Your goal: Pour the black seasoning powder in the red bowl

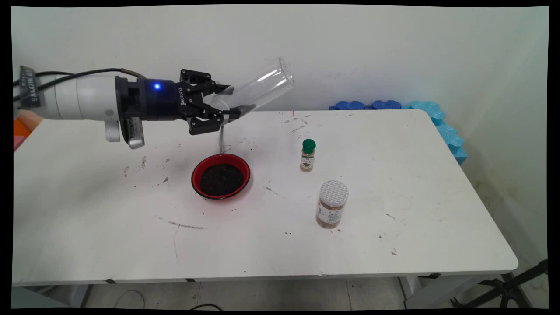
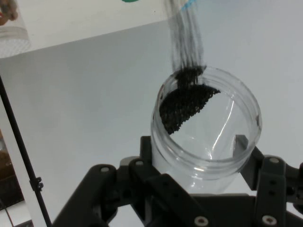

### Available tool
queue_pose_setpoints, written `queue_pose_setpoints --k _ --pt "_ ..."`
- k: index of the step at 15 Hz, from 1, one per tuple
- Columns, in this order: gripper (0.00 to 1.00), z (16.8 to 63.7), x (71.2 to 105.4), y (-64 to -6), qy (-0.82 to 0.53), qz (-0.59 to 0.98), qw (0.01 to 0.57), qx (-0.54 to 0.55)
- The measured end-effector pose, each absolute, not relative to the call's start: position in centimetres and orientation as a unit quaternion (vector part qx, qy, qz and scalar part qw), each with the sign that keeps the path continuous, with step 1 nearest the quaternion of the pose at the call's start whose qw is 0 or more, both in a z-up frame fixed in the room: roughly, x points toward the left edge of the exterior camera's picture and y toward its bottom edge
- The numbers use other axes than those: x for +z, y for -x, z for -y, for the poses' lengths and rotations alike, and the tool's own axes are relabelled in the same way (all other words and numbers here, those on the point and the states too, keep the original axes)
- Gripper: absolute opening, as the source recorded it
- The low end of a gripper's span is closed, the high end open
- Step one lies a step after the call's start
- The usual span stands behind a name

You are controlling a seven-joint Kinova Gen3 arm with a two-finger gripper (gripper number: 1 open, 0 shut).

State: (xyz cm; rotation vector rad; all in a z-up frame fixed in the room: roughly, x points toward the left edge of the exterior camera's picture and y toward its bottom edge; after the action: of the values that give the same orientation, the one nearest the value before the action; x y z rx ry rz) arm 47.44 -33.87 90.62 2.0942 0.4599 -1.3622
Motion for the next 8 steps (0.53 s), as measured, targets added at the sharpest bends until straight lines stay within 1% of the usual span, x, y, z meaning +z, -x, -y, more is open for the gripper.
queue_pose_setpoints --k 8 --pt "0.0 33.63 90.88 -47.59 -0.78 -0.173 0.302 -0.52"
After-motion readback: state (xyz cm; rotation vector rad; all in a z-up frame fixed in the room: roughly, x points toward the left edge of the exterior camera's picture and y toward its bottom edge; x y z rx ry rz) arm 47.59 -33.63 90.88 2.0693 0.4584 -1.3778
